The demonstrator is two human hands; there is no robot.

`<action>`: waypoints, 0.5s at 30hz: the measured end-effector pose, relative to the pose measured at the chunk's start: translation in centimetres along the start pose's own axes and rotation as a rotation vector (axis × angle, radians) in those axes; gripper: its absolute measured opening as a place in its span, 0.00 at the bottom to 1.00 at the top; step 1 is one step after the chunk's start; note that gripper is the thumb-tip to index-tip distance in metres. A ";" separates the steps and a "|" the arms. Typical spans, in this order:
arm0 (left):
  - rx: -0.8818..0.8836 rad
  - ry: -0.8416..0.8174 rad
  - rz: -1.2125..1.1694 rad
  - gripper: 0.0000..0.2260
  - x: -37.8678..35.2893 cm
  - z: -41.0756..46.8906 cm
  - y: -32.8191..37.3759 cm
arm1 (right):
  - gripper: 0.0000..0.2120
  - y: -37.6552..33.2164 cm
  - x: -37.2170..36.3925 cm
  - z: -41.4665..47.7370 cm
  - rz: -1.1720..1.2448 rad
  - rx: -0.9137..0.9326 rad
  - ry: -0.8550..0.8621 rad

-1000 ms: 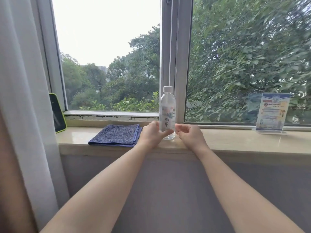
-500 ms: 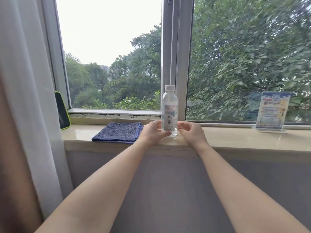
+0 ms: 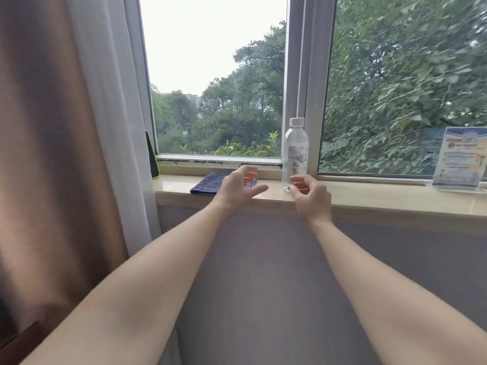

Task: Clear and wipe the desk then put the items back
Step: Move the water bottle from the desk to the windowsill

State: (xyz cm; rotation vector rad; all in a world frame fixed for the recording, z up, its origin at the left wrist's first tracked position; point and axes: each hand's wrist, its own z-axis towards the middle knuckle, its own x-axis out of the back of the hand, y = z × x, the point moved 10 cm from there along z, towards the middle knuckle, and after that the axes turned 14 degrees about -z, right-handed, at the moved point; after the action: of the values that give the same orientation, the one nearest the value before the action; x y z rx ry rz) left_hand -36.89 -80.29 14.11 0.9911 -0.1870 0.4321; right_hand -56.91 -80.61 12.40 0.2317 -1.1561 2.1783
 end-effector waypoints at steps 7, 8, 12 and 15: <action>-0.007 0.092 0.073 0.24 8.8 -5.1 0.4 | 0.06 -6.9 -4.2 -3.9 0.138 0.116 -0.144; 0.008 0.108 0.078 0.24 10.3 -6.0 0.2 | 0.06 -8.0 -5.0 -4.6 0.152 0.127 -0.159; 0.083 0.145 0.090 0.25 16.2 -10.4 -0.5 | 0.06 -12.4 -8.9 -7.7 0.223 0.173 -0.250; 0.101 0.221 0.195 0.24 21.2 -14.0 -0.8 | 0.07 -16.0 -11.9 -10.5 0.303 0.204 -0.325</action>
State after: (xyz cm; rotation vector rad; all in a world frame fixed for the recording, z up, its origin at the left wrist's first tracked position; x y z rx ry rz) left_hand -18.08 -63.26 13.26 1.0198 -0.0622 0.7311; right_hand -36.33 -71.45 11.75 0.5476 -1.2029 2.6007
